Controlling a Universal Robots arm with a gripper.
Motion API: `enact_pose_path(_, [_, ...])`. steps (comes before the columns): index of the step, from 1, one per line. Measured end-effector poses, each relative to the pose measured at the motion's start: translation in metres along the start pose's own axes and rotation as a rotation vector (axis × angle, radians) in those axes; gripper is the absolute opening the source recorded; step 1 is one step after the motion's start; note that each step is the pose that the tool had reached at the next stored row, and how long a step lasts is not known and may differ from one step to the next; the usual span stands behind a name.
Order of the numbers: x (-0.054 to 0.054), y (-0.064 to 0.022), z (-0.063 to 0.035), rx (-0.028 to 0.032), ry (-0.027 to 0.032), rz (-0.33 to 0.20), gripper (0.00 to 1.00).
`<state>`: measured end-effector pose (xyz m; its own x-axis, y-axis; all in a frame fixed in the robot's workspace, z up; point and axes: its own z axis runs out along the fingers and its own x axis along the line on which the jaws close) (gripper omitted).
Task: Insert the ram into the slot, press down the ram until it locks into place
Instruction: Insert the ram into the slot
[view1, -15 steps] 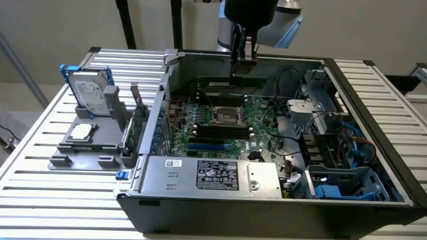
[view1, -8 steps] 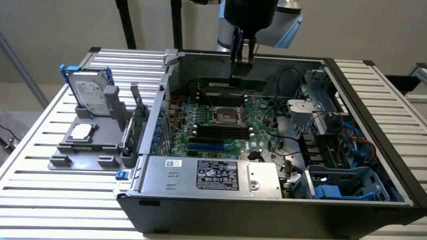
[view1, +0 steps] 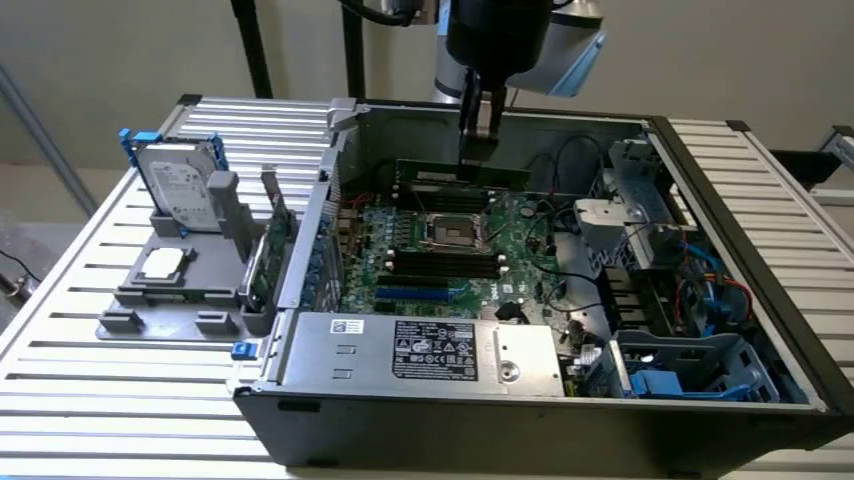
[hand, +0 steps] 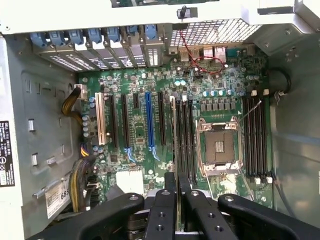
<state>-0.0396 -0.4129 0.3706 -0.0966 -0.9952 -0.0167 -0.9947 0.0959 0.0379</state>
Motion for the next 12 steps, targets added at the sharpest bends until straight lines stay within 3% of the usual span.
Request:
enact_pose_path(5, [-0.001, -0.0004, 0.0086, 0.0, -0.0001, 0.0, 0.14])
enact_pose_path(6, [-0.001, -0.0021, 0.0232, 0.0014, 0.0002, 0.0, 0.14])
enact_pose_path(7, [-0.001, -0.0027, 0.0358, 0.0305, 0.0105, -0.025, 0.14])
enact_pose_path(12, [-0.001, -0.0009, 0.0464, 0.031, 0.0111, -0.03, 0.14])
